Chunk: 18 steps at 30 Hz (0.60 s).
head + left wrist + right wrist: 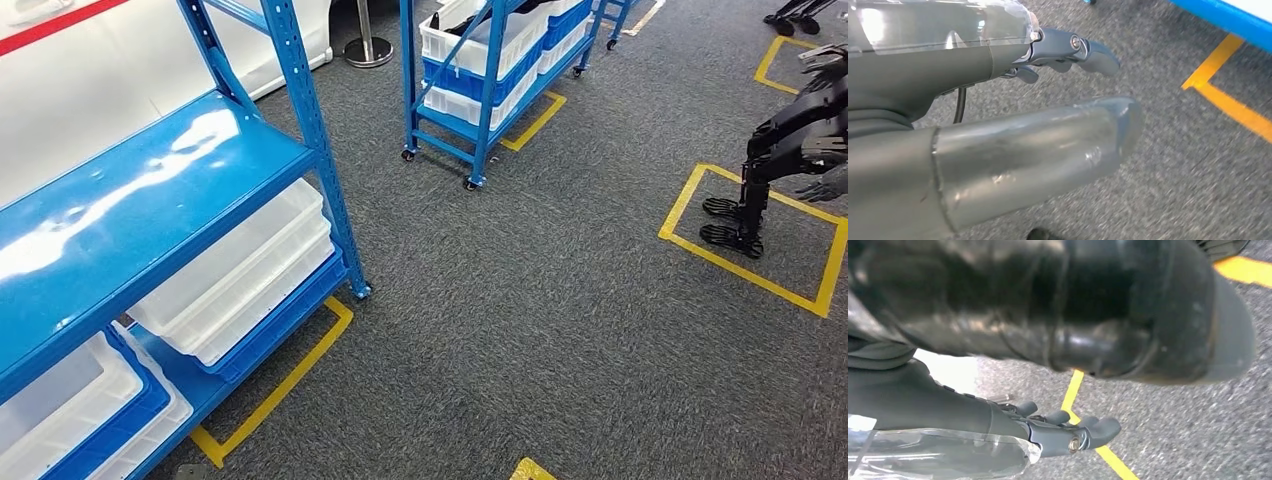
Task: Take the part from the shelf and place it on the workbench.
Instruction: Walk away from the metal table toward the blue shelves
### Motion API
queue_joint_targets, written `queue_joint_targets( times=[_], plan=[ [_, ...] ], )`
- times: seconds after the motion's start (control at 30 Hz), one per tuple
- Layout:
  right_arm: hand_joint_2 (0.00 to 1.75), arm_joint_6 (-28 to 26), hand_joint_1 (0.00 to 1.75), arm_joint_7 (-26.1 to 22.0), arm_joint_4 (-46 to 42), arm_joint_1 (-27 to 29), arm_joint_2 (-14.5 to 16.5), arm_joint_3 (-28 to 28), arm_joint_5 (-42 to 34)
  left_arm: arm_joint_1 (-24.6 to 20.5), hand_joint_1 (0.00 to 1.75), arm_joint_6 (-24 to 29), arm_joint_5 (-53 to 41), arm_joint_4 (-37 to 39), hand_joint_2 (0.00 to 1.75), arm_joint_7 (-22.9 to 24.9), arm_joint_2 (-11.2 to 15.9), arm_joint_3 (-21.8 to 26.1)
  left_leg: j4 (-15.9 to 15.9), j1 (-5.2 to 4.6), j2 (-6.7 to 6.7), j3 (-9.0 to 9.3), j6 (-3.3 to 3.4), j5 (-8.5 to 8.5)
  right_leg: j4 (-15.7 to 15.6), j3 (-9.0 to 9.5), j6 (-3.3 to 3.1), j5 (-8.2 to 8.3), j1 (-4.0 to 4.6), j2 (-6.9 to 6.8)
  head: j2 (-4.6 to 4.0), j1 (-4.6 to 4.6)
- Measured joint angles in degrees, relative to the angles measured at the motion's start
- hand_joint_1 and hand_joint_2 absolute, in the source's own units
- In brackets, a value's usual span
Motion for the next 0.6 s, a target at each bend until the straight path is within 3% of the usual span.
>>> queue_joint_targets(
  times=[0.07,0.13,0.17,0.2,0.23,0.3,0.37,0.4,0.43,0.5,0.53,0.6],
  plan=[
    [0.00,-0.1,0.00,-0.1,0.0,0.1,0.1,0.0,0.0,0.0,0.00,0.0,0.0,0.0,0.00,0.1,-0.1,0.0,2.4,-0.01,1.88,-1.17,-0.52,-1.63,-0.5,0.23,-0.78,0.20,-0.11,-1.38,0.00,-0.03],
    [0.00,-0.2,0.00,-0.7,0.0,0.2,0.2,0.0,-0.1,-0.2,0.00,0.0,-0.1,0.1,0.00,0.5,-0.1,0.0,9.2,-0.02,4.98,-4.43,-0.95,-5.25,-0.8,0.31,-1.31,0.18,0.04,-2.90,0.00,-0.07],
    [0.00,-0.2,0.00,-1.1,0.0,0.3,0.2,0.0,-0.2,-0.2,0.00,0.0,-0.2,0.1,0.00,0.8,0.0,0.0,13.0,0.02,5.81,-6.29,-1.14,-6.80,-0.7,0.31,-1.43,0.11,0.16,-3.70,0.00,-0.07],
    [0.00,-0.2,0.00,-1.4,0.0,0.3,0.2,0.0,-0.3,-0.2,0.00,0.0,-0.3,0.1,0.00,1.3,0.0,0.0,15.5,0.06,6.18,-7.52,-1.26,-7.45,-0.7,0.34,-1.49,0.02,0.24,-4.45,0.00,-0.07],
    [0.00,-0.2,0.00,-1.6,0.0,0.3,0.2,0.0,-0.2,-0.1,0.00,0.0,-0.5,0.1,0.00,2.0,0.1,0.0,15.8,0.07,6.35,-7.70,-1.26,-6.92,-0.7,0.39,-1.52,-0.10,0.31,-5.15,0.00,-0.06],
    [0.00,0.0,0.00,-1.8,0.0,0.3,0.1,0.0,-0.2,0.1,0.00,0.0,-0.7,0.1,0.00,3.5,0.3,0.0,10.1,0.00,7.18,-4.79,-0.91,-3.28,-0.6,0.70,-1.44,-0.39,0.44,-6.46,0.00,-0.07],
    [0.00,0.1,0.00,-1.6,0.0,0.3,0.2,0.0,-0.2,0.1,0.00,-0.1,-0.6,0.1,0.00,4.3,0.5,0.0,2.5,-0.54,9.87,-0.97,-0.04,-0.47,-0.6,1.12,-1.13,-0.74,0.63,-7.63,0.00,-0.06],
    [0.00,0.1,0.00,-1.5,0.0,0.3,0.2,0.0,-0.2,0.0,0.00,-0.2,-0.4,0.1,0.00,4.4,0.6,0.0,0.5,-0.85,10.84,0.00,0.34,0.02,-0.6,1.28,-0.89,-0.88,0.69,-8.16,0.00,-0.05],
    [0.00,0.1,0.00,-1.3,0.0,0.3,0.2,0.0,-0.2,0.0,0.00,-0.2,-0.2,0.1,0.00,4.4,0.7,0.0,-0.1,-1.11,11.19,0.19,0.61,-0.08,-0.7,1.41,-0.64,-0.98,0.72,-8.68,0.00,-0.05],
    [0.00,0.3,0.00,-0.7,0.0,0.1,0.2,0.0,0.1,0.1,0.00,-0.3,0.4,0.1,0.00,3.7,0.8,0.1,-0.6,-1.01,9.83,0.30,1.03,0.23,-0.7,1.78,-0.02,-1.21,0.68,-9.39,0.00,-0.06],
    [0.00,0.4,0.00,-0.4,0.0,0.1,0.2,0.1,0.3,0.2,0.00,-0.4,0.8,0.1,0.00,3.3,0.8,0.2,-1.0,-0.80,9.16,0.56,1.29,0.47,-0.3,1.83,0.31,-1.64,0.60,-8.50,0.00,-0.04],
    [0.00,0.6,0.00,0.2,0.0,0.2,0.2,0.2,0.8,0.1,0.00,-0.7,1.0,0.1,0.00,3.0,0.7,0.4,-1.6,-0.33,7.87,0.99,1.84,0.99,3.4,0.37,0.86,-4.13,0.40,-5.28,0.00,0.01]
  ],
)
